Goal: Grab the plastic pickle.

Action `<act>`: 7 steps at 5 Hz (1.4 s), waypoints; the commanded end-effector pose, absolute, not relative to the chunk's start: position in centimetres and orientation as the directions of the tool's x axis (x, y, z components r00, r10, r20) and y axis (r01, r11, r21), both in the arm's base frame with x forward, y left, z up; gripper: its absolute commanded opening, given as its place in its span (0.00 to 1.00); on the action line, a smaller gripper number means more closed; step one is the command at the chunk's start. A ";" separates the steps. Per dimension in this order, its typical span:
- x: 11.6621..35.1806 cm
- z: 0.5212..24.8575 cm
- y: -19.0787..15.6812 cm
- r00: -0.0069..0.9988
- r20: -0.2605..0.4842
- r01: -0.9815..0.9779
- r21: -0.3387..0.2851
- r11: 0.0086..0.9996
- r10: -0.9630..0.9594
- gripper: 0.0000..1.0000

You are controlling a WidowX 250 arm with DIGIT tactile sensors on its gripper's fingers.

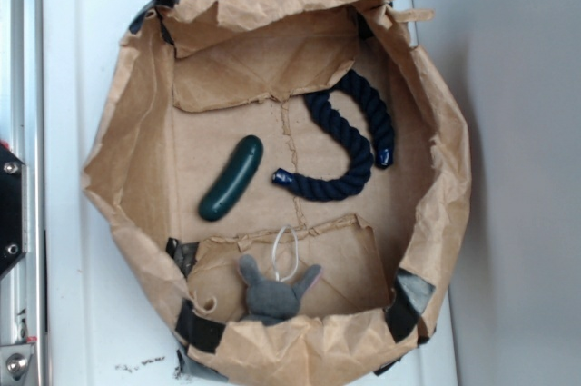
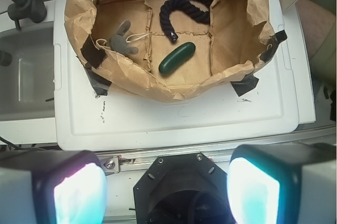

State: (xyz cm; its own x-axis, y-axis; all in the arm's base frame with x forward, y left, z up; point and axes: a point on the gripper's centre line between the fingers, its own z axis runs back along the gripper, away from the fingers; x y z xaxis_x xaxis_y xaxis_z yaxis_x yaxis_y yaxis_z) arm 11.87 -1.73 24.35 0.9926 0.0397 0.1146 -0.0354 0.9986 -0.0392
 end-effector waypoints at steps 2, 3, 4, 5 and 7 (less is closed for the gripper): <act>12.9 23.9 -2.1 0.987 0.136 -0.074 -0.072 0.995 0.083 1.00; 12.2 22.6 -2.7 0.982 0.175 -0.062 -0.086 0.994 0.076 1.00; 16.4 20.8 -1.9 0.982 0.164 -0.074 -0.110 0.991 0.092 1.00; 21.3 18.7 -1.4 0.984 0.111 -0.131 -0.064 0.989 0.137 1.00; 26.2 18.7 -1.4 0.977 0.110 -0.177 -0.046 0.983 0.181 1.00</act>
State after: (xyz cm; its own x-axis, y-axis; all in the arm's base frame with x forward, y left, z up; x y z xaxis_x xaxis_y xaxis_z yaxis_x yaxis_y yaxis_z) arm 25.74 -1.66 17.29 0.9822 0.1800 0.0531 -0.1782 0.9833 -0.0357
